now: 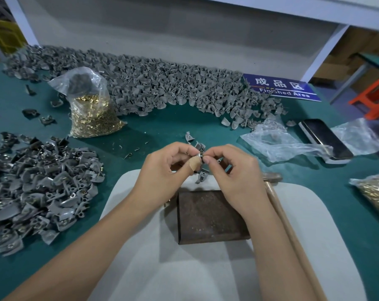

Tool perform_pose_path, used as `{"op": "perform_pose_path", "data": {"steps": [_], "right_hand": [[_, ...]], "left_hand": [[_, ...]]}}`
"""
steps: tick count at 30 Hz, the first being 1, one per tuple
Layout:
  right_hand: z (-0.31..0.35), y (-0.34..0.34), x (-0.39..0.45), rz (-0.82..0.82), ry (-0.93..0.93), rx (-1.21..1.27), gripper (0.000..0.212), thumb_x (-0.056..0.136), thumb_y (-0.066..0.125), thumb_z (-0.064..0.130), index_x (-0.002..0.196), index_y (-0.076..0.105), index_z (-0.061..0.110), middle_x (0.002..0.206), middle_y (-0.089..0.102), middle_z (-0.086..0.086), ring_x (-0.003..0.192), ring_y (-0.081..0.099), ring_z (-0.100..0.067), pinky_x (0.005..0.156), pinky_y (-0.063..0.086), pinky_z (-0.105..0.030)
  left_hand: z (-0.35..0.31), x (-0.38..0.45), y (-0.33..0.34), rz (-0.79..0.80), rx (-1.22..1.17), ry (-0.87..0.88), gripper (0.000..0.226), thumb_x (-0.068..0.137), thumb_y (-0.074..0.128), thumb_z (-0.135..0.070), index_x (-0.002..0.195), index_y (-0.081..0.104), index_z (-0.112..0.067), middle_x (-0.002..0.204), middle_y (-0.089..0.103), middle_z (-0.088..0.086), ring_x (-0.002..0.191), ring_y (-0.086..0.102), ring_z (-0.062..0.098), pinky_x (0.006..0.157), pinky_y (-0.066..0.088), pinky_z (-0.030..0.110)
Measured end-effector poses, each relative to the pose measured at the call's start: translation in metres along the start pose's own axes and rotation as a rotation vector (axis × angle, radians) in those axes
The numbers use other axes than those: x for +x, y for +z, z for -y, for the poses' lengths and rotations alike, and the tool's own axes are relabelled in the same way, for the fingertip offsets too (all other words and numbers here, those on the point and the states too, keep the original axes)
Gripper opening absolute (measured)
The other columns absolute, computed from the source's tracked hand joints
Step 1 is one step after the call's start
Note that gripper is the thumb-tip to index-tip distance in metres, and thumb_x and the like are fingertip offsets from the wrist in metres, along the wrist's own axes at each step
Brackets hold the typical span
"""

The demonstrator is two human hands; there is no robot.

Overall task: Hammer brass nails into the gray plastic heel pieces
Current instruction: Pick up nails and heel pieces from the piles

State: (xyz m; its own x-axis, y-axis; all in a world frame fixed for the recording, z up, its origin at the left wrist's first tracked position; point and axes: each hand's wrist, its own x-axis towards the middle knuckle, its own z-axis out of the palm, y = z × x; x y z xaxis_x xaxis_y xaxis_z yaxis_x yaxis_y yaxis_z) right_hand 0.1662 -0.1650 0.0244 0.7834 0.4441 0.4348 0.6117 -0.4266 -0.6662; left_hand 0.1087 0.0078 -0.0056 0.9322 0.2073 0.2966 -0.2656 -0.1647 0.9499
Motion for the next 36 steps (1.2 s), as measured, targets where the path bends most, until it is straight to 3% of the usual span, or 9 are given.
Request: {"op": "perform_pose_path", "data": {"steps": [3,9,16,20,24,36], "right_hand": [[-0.0004,0.0005,0.0007,0.012,-0.004,0.01,0.005,0.095,0.072,0.015,0.093,0.076,0.019,0.088,0.068,0.014,0.082,0.062,-0.007,0.071,0.047,-0.02],[-0.0034,0.0024,-0.0004,0.025,0.038,0.112,0.006,0.095,0.072,0.012,0.095,0.075,0.016,0.089,0.072,0.012,0.085,0.067,-0.011,0.075,0.051,-0.022],[-0.0027,0.0001,-0.0006,0.054,0.062,0.179,0.006,0.094,0.073,0.011,0.096,0.077,0.016,0.087,0.074,0.01,0.085,0.07,-0.013,0.075,0.051,-0.019],[-0.0019,0.0007,-0.0004,0.057,0.028,0.1,0.007,0.094,0.073,0.011,0.094,0.077,0.016,0.086,0.072,0.012,0.082,0.066,-0.008,0.073,0.046,-0.014],[-0.0018,0.001,0.0001,0.022,0.0,-0.005,0.006,0.093,0.074,0.015,0.092,0.078,0.018,0.086,0.07,0.014,0.079,0.061,-0.002,0.072,0.044,-0.015],[0.0009,0.0009,0.0011,0.015,0.015,0.138,0.012,0.093,0.073,0.008,0.098,0.078,0.018,0.09,0.072,0.01,0.087,0.065,-0.009,0.077,0.043,-0.011]], "left_hand": [[0.0007,0.0003,0.0001,-0.011,-0.04,-0.038,0.009,0.093,0.073,-0.023,0.1,0.07,-0.027,0.083,0.078,0.0,0.078,0.075,0.015,0.074,0.061,0.028],[0.0028,-0.0012,0.0005,0.003,0.001,-0.035,0.014,0.09,0.072,-0.037,0.101,0.069,-0.03,0.084,0.078,-0.003,0.08,0.076,0.019,0.082,0.061,0.048],[0.0015,-0.0021,0.0014,-0.022,0.004,-0.004,0.009,0.091,0.073,-0.032,0.099,0.069,-0.031,0.084,0.077,-0.004,0.079,0.075,0.015,0.079,0.061,0.032],[0.0014,-0.0035,0.0022,-0.029,-0.004,-0.01,0.01,0.094,0.073,-0.018,0.101,0.069,-0.024,0.084,0.077,-0.003,0.081,0.075,0.015,0.08,0.062,0.035],[-0.0008,-0.0036,0.0015,-0.007,0.089,0.046,0.009,0.095,0.072,-0.015,0.103,0.069,-0.018,0.087,0.077,-0.007,0.083,0.075,0.011,0.082,0.06,0.029],[-0.0025,-0.0031,0.0017,-0.056,0.064,0.064,0.013,0.096,0.07,-0.017,0.103,0.067,-0.028,0.09,0.077,-0.006,0.084,0.075,0.015,0.082,0.06,0.03]]}}
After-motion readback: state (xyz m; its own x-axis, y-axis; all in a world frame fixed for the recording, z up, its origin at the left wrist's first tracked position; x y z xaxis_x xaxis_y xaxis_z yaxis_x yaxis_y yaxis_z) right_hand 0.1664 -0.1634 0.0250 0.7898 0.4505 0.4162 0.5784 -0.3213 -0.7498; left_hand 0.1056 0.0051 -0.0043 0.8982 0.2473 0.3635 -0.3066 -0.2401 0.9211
